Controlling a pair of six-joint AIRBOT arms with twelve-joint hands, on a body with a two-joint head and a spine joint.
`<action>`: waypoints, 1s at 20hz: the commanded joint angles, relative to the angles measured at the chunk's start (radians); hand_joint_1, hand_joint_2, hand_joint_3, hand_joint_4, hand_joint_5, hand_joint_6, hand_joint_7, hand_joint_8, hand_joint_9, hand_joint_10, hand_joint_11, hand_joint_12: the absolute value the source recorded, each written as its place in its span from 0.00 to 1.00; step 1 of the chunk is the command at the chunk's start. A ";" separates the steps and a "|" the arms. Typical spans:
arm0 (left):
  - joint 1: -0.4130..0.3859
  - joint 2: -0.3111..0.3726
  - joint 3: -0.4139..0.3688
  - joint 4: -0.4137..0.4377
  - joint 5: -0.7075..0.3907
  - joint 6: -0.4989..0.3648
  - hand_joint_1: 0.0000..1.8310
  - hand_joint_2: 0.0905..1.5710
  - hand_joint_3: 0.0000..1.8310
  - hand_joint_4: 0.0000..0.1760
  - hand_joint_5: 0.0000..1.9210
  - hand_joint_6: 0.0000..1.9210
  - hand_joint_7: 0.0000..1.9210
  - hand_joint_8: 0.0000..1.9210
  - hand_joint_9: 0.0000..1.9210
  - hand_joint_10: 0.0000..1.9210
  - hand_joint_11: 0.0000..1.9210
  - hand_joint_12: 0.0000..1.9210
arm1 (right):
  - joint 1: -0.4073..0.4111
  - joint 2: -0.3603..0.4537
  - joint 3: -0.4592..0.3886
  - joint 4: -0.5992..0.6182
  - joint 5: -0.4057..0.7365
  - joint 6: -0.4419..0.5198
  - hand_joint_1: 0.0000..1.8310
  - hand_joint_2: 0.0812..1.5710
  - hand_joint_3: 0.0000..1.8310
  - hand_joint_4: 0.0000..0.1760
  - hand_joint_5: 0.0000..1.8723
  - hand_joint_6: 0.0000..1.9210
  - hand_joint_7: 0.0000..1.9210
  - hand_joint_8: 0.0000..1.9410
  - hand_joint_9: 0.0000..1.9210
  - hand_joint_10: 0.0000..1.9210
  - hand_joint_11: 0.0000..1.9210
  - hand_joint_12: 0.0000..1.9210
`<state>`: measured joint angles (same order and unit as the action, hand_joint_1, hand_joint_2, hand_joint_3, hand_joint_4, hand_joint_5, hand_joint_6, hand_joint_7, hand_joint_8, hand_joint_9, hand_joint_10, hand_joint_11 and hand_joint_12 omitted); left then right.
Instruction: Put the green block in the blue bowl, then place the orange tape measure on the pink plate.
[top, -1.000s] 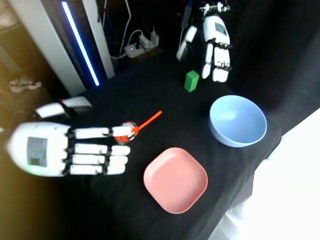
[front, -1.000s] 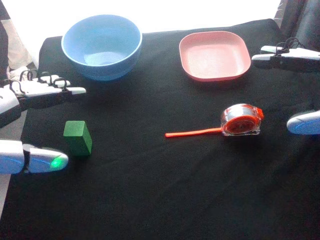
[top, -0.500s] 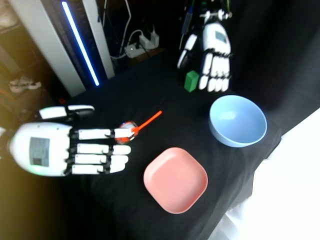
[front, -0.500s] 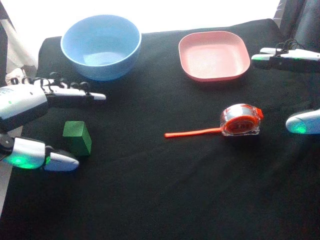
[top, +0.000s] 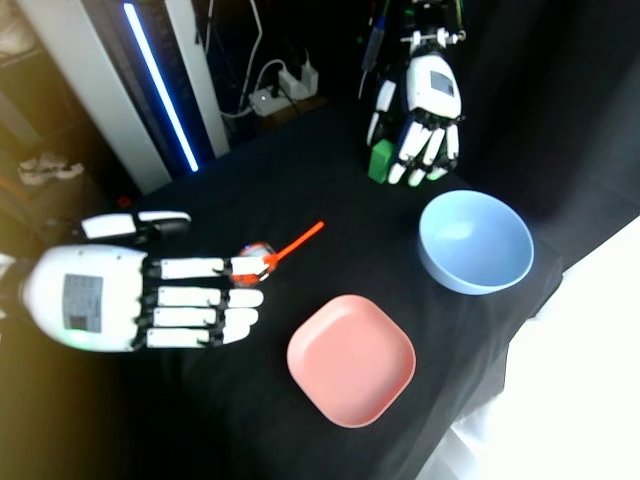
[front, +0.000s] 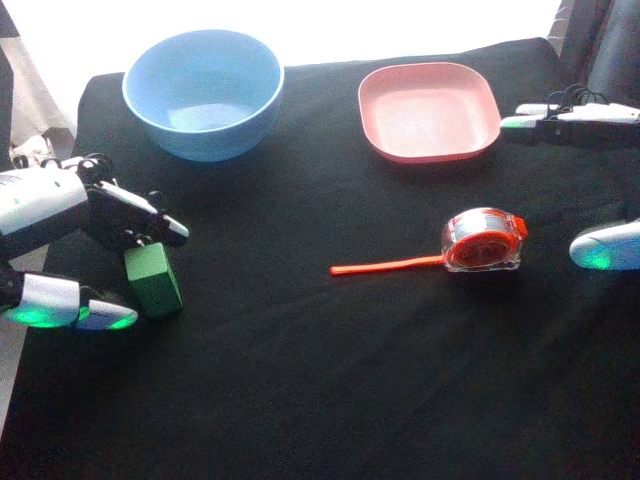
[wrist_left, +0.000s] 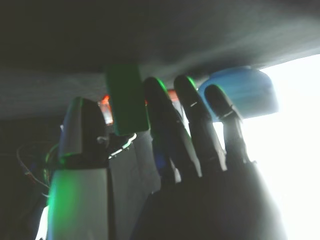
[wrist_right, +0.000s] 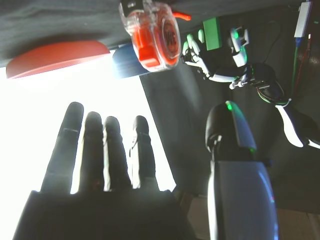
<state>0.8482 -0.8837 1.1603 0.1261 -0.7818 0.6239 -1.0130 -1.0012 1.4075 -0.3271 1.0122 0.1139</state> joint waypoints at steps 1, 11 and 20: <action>-0.013 -0.005 0.006 -0.026 -0.107 -0.006 0.74 0.63 0.00 0.00 0.43 0.00 0.59 0.37 0.40 0.14 0.00 0.75 | 0.012 0.000 0.002 0.050 0.107 0.011 0.41 0.63 0.00 0.50 0.15 0.00 0.07 0.00 0.06 0.00 0.00 0.27; -0.030 -0.031 0.018 -0.031 -0.118 -0.006 0.61 0.64 0.00 0.00 0.48 0.03 0.54 0.19 0.48 0.14 0.12 0.71 | 0.012 -0.002 0.001 0.052 0.107 0.012 0.40 0.63 0.00 0.39 0.16 0.00 0.09 0.00 0.08 0.00 0.00 0.32; -0.031 -0.029 0.018 -0.037 -0.129 -0.006 0.69 0.68 0.00 0.00 0.49 0.43 0.57 0.52 0.50 0.24 0.21 0.77 | 0.011 -0.005 0.000 0.056 0.107 0.012 0.42 0.63 0.00 0.35 0.16 0.00 0.09 0.00 0.08 0.00 0.00 0.30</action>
<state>0.8295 -0.9188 1.1751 0.1139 -0.7929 0.6243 -1.0130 -1.0054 1.4075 -0.3256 1.0115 0.1154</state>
